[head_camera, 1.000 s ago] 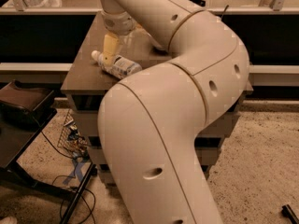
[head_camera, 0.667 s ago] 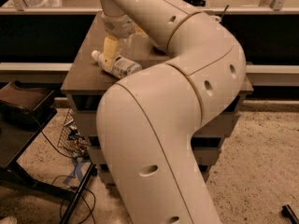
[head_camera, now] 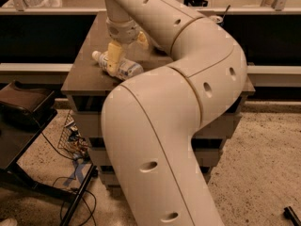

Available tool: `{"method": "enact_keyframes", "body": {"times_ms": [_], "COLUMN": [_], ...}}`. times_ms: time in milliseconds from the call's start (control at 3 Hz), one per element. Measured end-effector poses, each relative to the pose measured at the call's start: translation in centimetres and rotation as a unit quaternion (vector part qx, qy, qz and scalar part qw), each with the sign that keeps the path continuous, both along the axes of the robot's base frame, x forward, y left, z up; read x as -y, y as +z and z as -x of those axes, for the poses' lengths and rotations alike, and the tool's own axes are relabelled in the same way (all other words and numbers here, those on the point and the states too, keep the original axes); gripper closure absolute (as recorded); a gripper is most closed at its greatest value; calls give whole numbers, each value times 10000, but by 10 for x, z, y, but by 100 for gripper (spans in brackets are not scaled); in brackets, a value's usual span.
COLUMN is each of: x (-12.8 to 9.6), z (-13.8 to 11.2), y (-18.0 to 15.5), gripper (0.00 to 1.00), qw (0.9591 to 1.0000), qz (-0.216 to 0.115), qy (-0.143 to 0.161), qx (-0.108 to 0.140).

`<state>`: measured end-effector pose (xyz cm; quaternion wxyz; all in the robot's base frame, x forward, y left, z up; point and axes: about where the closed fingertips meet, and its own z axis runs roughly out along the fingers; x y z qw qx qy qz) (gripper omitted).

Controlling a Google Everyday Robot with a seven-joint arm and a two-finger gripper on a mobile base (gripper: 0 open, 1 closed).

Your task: Place blue plastic bottle upright

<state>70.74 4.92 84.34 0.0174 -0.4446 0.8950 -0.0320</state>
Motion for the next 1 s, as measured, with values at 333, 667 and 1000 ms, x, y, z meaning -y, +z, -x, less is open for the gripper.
{"method": "enact_keyframes", "body": {"times_ms": [333, 667, 1000], "x": [4, -1, -4], "z": [5, -1, -7], "y": [-12, -15, -19], "gripper": [37, 60, 83], "qw": [9994, 9992, 9990], "qz": [-267, -374, -433], "qy": [-41, -37, -33], "qx": [-222, -136, -46]}}
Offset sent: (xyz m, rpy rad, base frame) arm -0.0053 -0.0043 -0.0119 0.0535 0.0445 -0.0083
